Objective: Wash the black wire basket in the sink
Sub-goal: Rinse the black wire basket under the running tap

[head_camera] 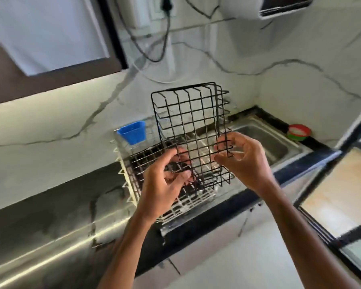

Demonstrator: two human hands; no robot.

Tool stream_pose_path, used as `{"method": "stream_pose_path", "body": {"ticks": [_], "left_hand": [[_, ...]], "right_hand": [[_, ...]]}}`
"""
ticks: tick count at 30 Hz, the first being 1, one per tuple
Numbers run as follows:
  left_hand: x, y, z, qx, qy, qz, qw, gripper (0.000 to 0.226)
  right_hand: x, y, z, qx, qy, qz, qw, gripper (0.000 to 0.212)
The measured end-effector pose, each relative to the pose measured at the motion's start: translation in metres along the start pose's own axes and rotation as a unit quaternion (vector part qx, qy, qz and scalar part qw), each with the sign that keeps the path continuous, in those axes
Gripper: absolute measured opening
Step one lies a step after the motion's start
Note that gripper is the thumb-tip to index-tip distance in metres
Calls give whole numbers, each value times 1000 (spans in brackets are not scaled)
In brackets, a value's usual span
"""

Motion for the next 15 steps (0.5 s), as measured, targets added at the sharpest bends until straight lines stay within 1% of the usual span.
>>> {"method": "stream_pose_path", "body": {"ticks": [3, 4, 7, 8, 10, 11, 13, 15], "left_hand": [[-69, 26, 6, -15, -31, -5, 999, 61], [-90, 30, 10, -15, -41, -13, 999, 60], [-138, 32, 23, 17, -71, -59, 996, 42], [-152, 32, 27, 32, -78, -77, 993, 38], [-174, 28, 36, 60, -77, -94, 991, 39], [-186, 26, 43, 71, -79, -99, 989, 38], [-209, 20, 58, 90, -81, -108, 987, 36], [-231, 12, 75, 107, -79, -100, 986, 34]], "right_hand": [[68, 25, -5, -20, 46, -20, 999, 32], [88, 34, -6, -21, 61, -32, 997, 32], [136, 51, -4, -24, 96, -58, 993, 36], [149, 59, -1, -28, 104, -59, 992, 36], [168, 75, 5, -31, 121, -68, 990, 33], [175, 85, 9, -33, 120, -75, 989, 38], [190, 106, 20, -50, 133, -90, 986, 54], [201, 121, 33, -60, 146, -119, 980, 58]]}}
Point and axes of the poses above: each hand's wrist, its own z-axis towards the middle knuckle, its own x-axis out of the back of the hand, y = z × x, the point moved 5 cm from there along z, towards the middle knuckle, and after that the axes turned 5 degrees about y, right-handed, at the moved point
